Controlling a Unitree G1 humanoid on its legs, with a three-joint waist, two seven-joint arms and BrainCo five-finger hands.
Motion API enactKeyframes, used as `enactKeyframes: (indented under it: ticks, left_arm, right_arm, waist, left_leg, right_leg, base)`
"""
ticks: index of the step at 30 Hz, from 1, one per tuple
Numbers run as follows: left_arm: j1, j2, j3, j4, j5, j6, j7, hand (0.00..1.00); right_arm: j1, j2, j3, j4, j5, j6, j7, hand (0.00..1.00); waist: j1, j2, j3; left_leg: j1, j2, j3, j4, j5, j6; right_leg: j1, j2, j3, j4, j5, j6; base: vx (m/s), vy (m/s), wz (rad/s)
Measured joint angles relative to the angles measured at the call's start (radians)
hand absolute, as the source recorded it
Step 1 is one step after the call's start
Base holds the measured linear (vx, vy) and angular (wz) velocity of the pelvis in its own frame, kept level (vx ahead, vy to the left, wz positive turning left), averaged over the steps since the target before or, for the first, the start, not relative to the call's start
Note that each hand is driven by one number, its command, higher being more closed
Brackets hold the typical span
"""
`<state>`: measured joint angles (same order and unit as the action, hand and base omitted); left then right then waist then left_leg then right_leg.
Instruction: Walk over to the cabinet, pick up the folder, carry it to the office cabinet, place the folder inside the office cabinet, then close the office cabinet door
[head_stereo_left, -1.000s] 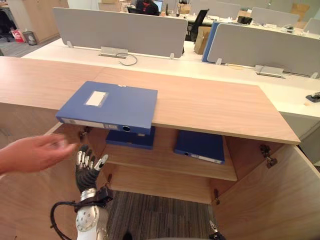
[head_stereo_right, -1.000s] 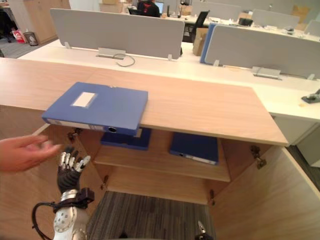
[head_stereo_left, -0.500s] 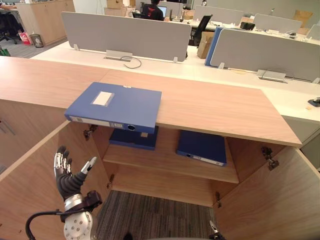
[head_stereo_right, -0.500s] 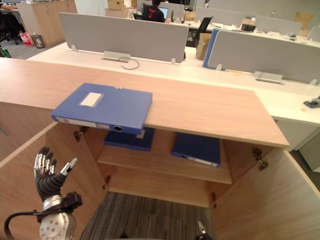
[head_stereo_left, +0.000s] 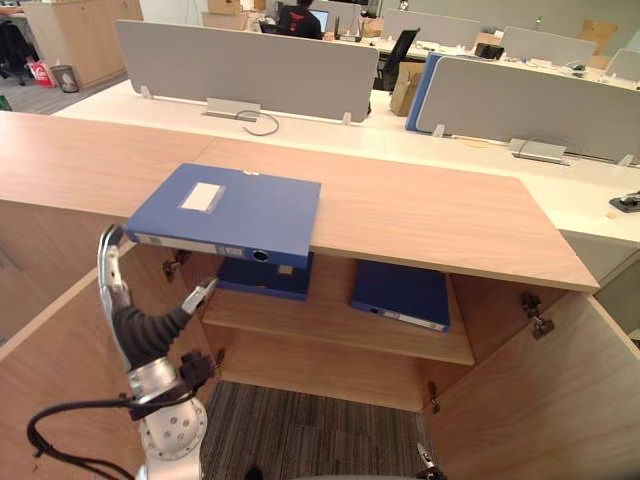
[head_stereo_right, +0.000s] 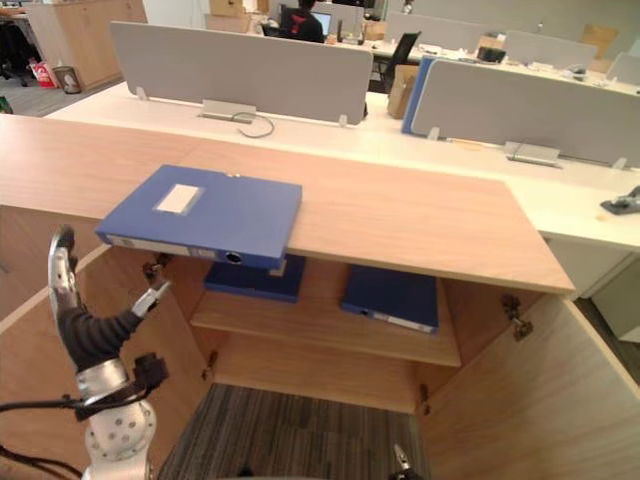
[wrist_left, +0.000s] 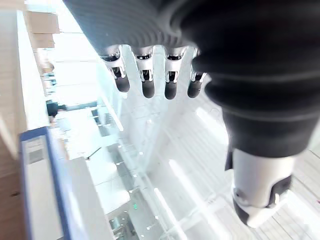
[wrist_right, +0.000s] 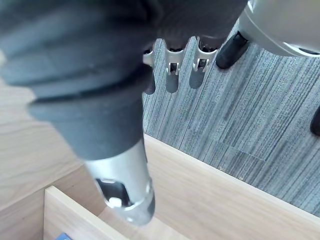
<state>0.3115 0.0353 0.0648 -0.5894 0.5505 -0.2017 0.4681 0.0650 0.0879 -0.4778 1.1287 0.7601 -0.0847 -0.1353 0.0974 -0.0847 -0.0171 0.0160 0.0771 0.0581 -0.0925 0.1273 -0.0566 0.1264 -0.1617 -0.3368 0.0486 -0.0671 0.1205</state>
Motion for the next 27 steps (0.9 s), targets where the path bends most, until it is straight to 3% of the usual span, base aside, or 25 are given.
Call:
enactKeyframes:
  ticks: [4, 7, 11, 18, 27]
  left_arm:
    - [-0.112, 0.197, -0.032, 0.072, 0.173, -0.003, 0.027, 0.00]
    - [-0.180, 0.297, -0.031, 0.200, 0.309, 0.016, 0.034, 0.00]
    - [-0.226, 0.363, -0.042, 0.290, 0.393, 0.032, 0.028, 0.00]
    - [-0.291, 0.528, -0.064, 0.473, 0.477, 0.012, -0.023, 0.00]
    - [-0.338, 0.613, -0.099, 0.627, 0.507, -0.003, -0.065, 0.00]
  right_arm:
    - [0.006, -0.001, -0.002, 0.020, -0.014, -0.016, 0.015, 0.00]
    - [0.007, -0.004, -0.004, 0.024, -0.035, -0.024, 0.029, 0.00]
    - [0.006, -0.005, -0.041, 0.034, -0.034, -0.029, 0.036, 0.00]
    - [0.008, -0.017, -0.095, 0.042, -0.034, -0.032, 0.041, 0.00]
    - [0.016, -0.028, -0.129, 0.041, -0.034, -0.030, 0.045, 0.00]
  waist:
    - [-0.010, 0.003, -0.021]
    - [-0.029, 0.008, -0.039]
    - [-0.043, 0.012, -0.042]
    - [-0.052, 0.037, -0.050]
    - [-0.054, 0.044, -0.053]
  left_leg:
    - [0.002, 0.010, 0.034, 0.000, -0.005, -0.010]
    - [0.003, 0.015, 0.050, 0.001, -0.005, -0.009]
    - [0.004, 0.016, 0.065, 0.005, -0.006, -0.010]
    - [0.030, 0.016, 0.082, 0.000, -0.014, -0.008]
    - [0.039, 0.012, 0.087, -0.001, -0.029, -0.008]
  right_leg:
    - [-0.012, 0.013, 0.044, -0.013, 0.005, -0.006]
    - [-0.023, 0.019, 0.067, -0.017, 0.009, -0.011]
    - [-0.025, 0.020, 0.084, -0.017, 0.010, -0.013]
    - [-0.019, 0.020, 0.104, -0.018, 0.010, -0.024]
    - [-0.004, 0.020, 0.114, -0.052, 0.011, -0.037]
  base:
    - [0.00, -0.001, -0.23]
    - [0.04, -0.003, -0.23]
    - [0.04, 0.010, -0.13]
    - [-0.03, 0.019, -0.09]
    - [-0.01, 0.013, -0.03]
